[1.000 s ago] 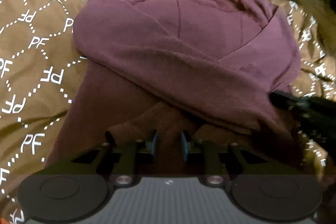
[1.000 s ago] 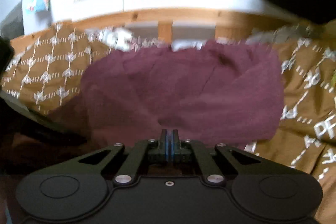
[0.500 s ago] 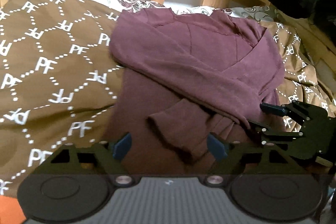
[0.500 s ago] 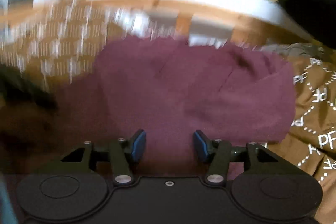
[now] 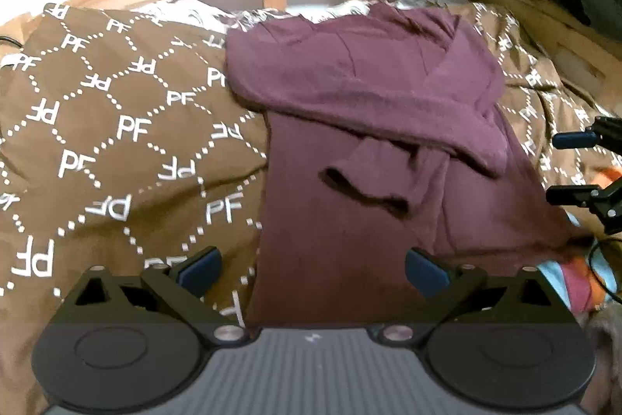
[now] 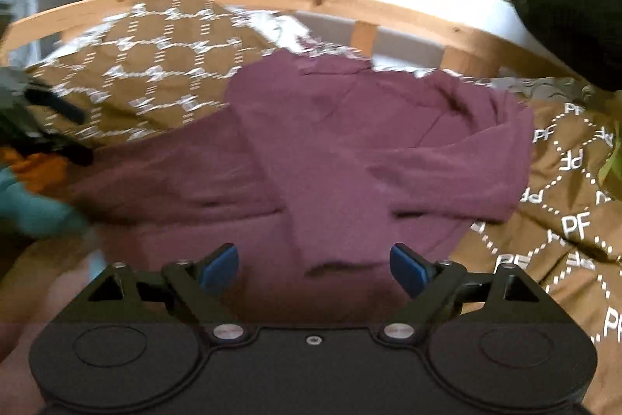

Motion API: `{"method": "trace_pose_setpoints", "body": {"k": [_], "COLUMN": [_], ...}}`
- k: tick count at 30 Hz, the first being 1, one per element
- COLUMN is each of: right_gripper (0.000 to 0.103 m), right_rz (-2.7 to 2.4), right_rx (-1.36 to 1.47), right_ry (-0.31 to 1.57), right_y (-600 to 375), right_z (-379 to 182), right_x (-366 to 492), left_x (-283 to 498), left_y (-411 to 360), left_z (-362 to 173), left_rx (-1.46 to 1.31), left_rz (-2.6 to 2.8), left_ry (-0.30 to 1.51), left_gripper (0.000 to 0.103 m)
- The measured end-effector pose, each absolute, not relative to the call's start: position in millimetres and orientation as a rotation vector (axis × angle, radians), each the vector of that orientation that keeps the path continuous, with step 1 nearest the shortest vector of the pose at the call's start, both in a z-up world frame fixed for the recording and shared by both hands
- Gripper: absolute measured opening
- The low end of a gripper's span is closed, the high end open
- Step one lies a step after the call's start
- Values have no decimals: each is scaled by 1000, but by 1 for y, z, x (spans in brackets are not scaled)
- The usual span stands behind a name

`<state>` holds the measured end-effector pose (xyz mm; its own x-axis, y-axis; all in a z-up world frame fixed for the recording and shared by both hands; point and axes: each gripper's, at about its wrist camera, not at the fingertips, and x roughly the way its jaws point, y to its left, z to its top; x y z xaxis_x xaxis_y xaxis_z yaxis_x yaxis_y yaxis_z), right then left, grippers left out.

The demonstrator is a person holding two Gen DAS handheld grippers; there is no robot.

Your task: Fold small clothes

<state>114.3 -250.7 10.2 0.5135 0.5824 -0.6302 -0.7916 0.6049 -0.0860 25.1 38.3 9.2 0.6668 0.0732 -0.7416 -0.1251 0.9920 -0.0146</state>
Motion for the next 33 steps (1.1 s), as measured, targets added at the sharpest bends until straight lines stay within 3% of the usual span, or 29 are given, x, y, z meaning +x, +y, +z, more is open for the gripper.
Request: {"method": "trace_pose_setpoints", "body": {"k": [2, 4, 12, 16, 19, 20, 21, 33], "right_gripper": [85, 72, 44, 24, 22, 16, 1, 1], "right_rz": [866, 917, 962, 931, 883, 862, 843, 682], "right_rx": [-381, -393, -489, -551, -617, -618, -614, -531], "right_ry": [615, 652, 717, 733, 717, 711, 702, 689], "right_y": [-246, -233, -198, -204, -210, -213, -218, -288], "right_z": [11, 6, -18, -19, -18, -18, -17, 30], "right_x": [104, 96, 77, 71, 66, 66, 67, 59], "left_x": [24, 24, 16, 16, 17, 17, 17, 15], "left_y": [37, 36, 41, 40, 39, 39, 39, 26], "left_z": [6, 5, 5, 5, 5, 5, 5, -1], "left_rx": [-72, -66, -102, -98, -103, -102, -99, -29], "left_rz": [92, 78, 86, 83, 76, 74, 74, -8], "left_ry": [846, 850, 847, 847, 849, 850, 852, 878], "left_gripper": [102, 102, 102, 102, 102, 102, 102, 102]}}
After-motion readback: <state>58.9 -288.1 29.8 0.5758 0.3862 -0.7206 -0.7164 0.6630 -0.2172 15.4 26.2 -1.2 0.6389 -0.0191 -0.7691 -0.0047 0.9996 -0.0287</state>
